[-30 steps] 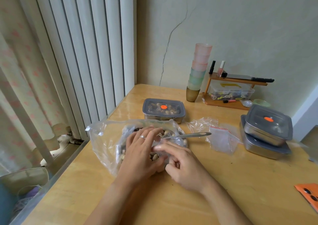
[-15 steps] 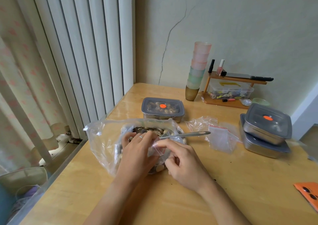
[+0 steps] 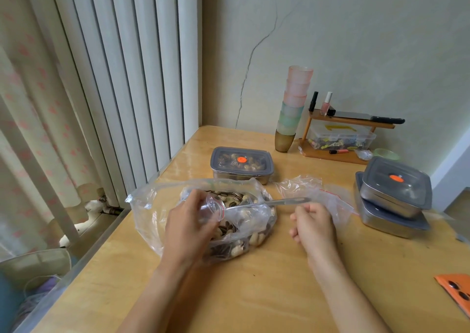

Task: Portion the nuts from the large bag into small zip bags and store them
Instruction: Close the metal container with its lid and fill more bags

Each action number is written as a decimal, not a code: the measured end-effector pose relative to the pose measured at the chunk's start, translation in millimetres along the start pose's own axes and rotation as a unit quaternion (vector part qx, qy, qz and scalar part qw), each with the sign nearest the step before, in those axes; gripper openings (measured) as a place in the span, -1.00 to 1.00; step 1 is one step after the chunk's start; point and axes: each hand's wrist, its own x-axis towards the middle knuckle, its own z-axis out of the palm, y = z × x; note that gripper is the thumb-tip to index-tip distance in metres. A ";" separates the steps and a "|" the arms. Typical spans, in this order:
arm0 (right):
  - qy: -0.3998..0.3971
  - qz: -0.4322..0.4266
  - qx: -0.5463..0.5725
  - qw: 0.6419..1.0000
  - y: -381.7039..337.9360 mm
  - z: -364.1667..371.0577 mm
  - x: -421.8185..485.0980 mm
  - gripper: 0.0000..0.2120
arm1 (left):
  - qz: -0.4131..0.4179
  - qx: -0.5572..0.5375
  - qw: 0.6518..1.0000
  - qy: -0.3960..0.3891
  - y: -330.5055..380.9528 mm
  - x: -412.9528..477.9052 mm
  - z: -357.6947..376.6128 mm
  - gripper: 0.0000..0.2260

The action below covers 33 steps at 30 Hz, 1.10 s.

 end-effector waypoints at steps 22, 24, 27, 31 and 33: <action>-0.009 0.024 0.063 0.998 1.9 17.3 8.8 -0.65 | -0.031 -0.007 0.999 -0.036 1.7 -3.2 5.8 -0.77; -0.007 0.058 0.099 0.993 5.6 10.1 16.5 -0.69 | -0.029 -0.004 0.999 -0.038 1.9 -3.4 5.8 -0.77; -0.001 0.095 0.178 0.979 3.5 -3.7 27.1 -0.77 | -0.032 -0.005 0.998 -0.044 0.4 -2.9 6.3 -0.77; -0.003 0.113 0.207 0.972 -1.1 -23.3 38.5 -0.77 | -0.029 -0.004 0.999 -0.042 0.4 -3.3 6.9 -0.77; 0.029 0.103 0.184 0.977 3.4 -30.6 45.0 -0.77 | -0.027 -0.005 0.999 -0.039 1.1 -3.6 6.7 -0.77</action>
